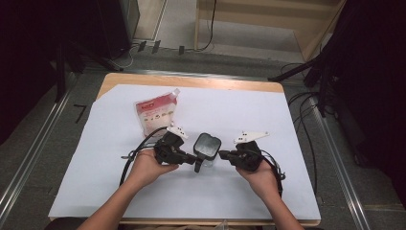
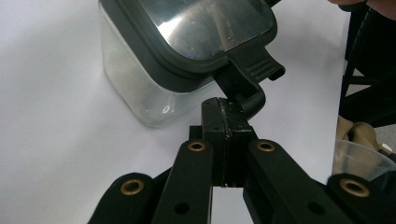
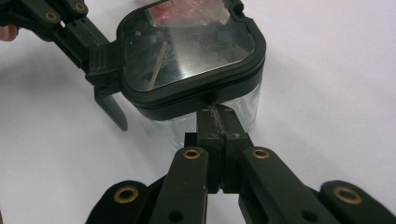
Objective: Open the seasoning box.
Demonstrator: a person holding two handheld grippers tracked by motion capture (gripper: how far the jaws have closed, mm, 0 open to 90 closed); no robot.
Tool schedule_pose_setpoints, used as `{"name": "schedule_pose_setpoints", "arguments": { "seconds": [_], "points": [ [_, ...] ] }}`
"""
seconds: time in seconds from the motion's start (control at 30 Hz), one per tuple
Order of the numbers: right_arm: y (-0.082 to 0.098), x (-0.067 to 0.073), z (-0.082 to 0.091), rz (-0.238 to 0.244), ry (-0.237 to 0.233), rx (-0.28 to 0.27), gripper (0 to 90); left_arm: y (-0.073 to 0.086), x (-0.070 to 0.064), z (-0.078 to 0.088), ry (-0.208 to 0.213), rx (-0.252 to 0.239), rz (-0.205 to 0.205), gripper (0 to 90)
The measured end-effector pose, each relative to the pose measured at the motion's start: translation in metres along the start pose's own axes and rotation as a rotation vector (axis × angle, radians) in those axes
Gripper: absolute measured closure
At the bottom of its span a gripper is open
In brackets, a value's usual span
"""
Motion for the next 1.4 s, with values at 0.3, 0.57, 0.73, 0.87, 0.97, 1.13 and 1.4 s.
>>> {"name": "schedule_pose_setpoints", "arguments": {
  "seconds": [0.3, 0.57, 0.73, 0.87, 0.97, 1.13, 1.4],
  "points": [
    [0.0, -0.001, 0.002, -0.009, 0.003, -0.012, 89.8, -0.004, -0.009, -0.004, 0.004, -0.019, -0.005, 90.0],
    [-0.002, -0.002, 0.006, -0.026, 0.012, -0.027, 89.9, -0.006, -0.015, -0.008, 0.018, -0.022, -0.023, 90.0],
    [-0.001, -0.002, 0.008, -0.018, 0.023, -0.03, 89.9, -0.007, -0.02, -0.012, 0.02, -0.01, -0.043, 90.0],
    [0.0, -0.002, 0.01, -0.02, 0.028, -0.03, 89.9, -0.007, -0.024, -0.014, 0.024, -0.006, -0.048, 90.0],
    [0.001, -0.002, 0.012, -0.03, 0.031, -0.035, 89.9, -0.009, -0.029, -0.016, 0.029, -0.005, -0.058, 90.0],
    [0.002, -0.002, 0.016, -0.037, 0.035, -0.04, 89.9, -0.012, -0.033, -0.02, 0.038, -0.014, -0.072, 90.0],
    [0.005, -0.002, 0.019, -0.04, 0.046, -0.044, 89.9, -0.016, -0.038, -0.023, 0.057, -0.012, -0.082, 90.0]
  ]
}}
Point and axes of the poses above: each handheld gripper's, and its own axes: z roughly backward along the jaws, y roughly out of its underside, x roughly to its left, the point moved 8 cm from there along -z, roughly forward along the jaws, and after that the axes turned 12 degrees about -y, right-handed, at the moved point
